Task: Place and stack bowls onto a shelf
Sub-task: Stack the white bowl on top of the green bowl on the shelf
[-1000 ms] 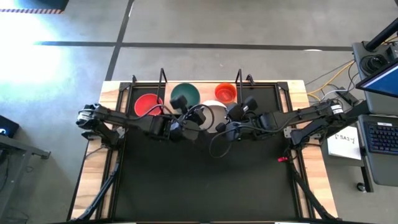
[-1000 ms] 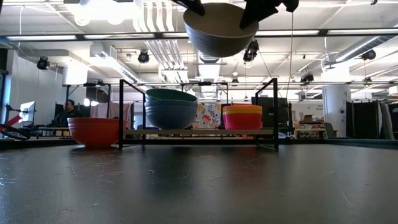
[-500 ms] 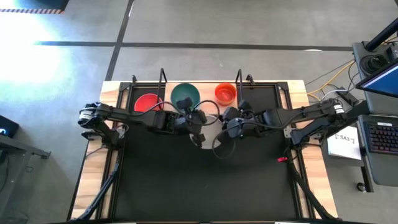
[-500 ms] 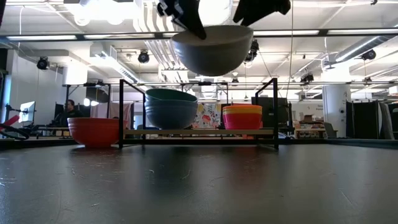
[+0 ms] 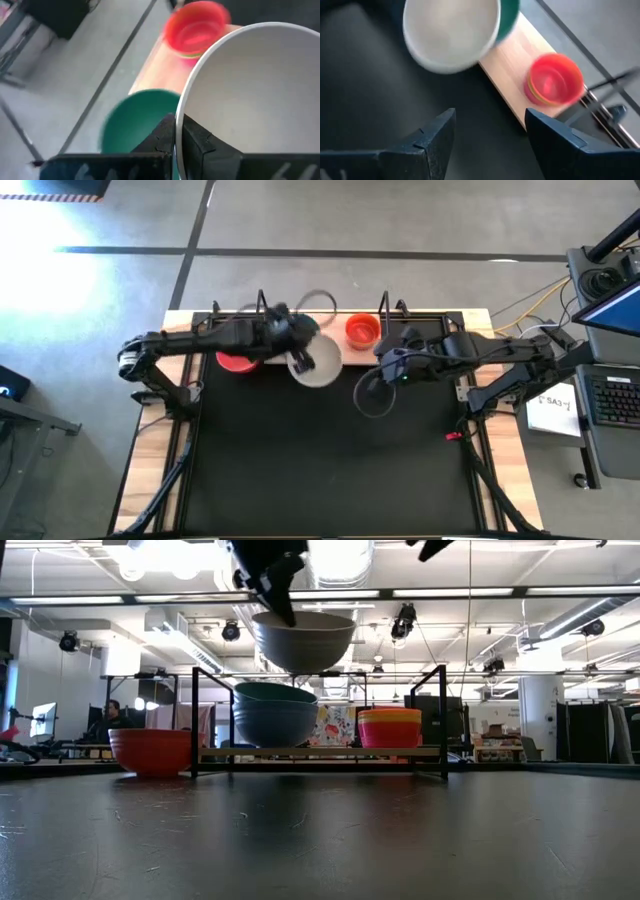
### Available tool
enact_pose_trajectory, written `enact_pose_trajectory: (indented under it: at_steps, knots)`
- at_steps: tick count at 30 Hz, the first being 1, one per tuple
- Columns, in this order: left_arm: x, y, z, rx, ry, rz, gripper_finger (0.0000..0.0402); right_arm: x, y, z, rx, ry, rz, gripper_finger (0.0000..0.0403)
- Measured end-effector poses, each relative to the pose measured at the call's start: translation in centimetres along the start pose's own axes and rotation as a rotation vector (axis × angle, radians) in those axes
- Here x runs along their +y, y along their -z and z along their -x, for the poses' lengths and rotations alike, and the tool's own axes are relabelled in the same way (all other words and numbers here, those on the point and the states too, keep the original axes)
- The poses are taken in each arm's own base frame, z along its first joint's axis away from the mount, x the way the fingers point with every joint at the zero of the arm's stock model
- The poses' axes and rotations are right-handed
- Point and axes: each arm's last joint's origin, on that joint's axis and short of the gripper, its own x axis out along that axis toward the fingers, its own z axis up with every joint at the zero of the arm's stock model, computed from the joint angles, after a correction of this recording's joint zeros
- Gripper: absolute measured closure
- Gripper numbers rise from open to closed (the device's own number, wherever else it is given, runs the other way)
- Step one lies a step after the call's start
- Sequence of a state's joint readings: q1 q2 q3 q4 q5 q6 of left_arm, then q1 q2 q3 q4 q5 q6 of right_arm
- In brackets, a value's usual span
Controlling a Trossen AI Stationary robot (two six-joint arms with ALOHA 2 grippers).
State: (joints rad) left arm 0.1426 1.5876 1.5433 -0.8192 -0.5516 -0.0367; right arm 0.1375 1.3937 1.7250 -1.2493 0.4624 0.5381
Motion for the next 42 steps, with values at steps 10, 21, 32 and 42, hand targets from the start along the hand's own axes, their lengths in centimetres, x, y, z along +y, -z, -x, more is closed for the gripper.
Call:
enact_pose_trajectory:
  at_steps: [10, 21, 32, 42]
  knots:
    - [8.7, 1.6, -3.8, 0.115, -0.043, 0.175, 0.0401, -0.5, 1.1, -0.2, 0.091, 0.059, -0.003, 0.0184]
    - [11.0, 5.2, -7.4, 0.203, 0.076, 0.287, 0.0401, -0.3, 2.0, -1.5, 0.136, 0.087, 0.026, 0.0184]
    - [10.1, 6.5, -9.1, 0.171, 0.114, 0.323, 0.0401, -0.3, 2.5, -2.1, 0.157, 0.101, 0.036, 0.0184]
    - [11.1, 4.7, -7.3, 0.162, 0.111, 0.305, 0.0360, -0.3, 2.6, -2.2, 0.161, 0.103, 0.038, 0.0184]
